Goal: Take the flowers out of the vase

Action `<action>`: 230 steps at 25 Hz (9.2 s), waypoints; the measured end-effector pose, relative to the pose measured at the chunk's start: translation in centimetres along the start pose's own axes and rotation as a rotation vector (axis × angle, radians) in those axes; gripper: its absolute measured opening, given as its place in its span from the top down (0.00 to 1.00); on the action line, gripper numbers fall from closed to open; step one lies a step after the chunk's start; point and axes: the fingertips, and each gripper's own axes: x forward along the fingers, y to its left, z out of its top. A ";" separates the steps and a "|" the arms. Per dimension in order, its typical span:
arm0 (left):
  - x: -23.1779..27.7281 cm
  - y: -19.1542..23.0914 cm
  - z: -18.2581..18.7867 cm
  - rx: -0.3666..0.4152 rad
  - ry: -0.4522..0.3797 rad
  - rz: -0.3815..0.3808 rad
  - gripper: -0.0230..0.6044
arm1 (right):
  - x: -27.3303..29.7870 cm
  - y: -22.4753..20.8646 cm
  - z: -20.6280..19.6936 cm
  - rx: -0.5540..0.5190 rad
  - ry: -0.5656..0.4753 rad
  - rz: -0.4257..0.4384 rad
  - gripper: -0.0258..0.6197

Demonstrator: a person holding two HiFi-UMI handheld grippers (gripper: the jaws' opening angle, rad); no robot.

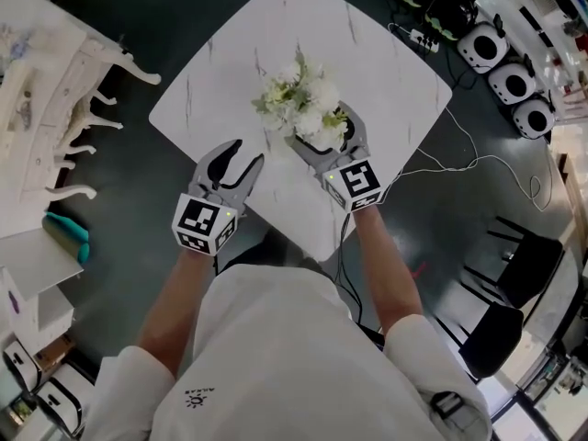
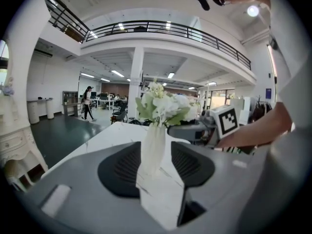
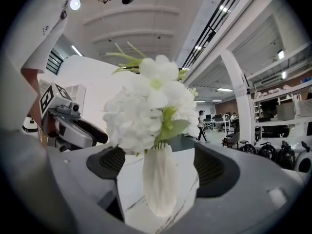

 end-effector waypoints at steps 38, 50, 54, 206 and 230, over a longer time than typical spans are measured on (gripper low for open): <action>-1.6 -3.0 2.8 0.041 -0.122 0.062 0.71 | 0.5 0.5 3.6 0.039 -0.259 0.121 0.54; -2.8 -3.6 2.2 0.055 -0.111 0.078 0.71 | 0.0 0.7 4.4 0.050 -0.303 0.118 0.77; -2.9 -3.7 2.2 0.060 -0.112 0.078 0.71 | -0.3 0.6 4.7 0.055 -0.314 0.114 0.82; -13.1 -17.2 5.8 -0.063 -0.320 0.161 0.72 | -26.0 6.6 19.4 0.066 -0.438 0.116 0.92; -15.2 -12.8 5.8 -0.014 -0.302 0.001 0.81 | -26.4 10.5 16.8 0.103 -0.374 -0.057 0.91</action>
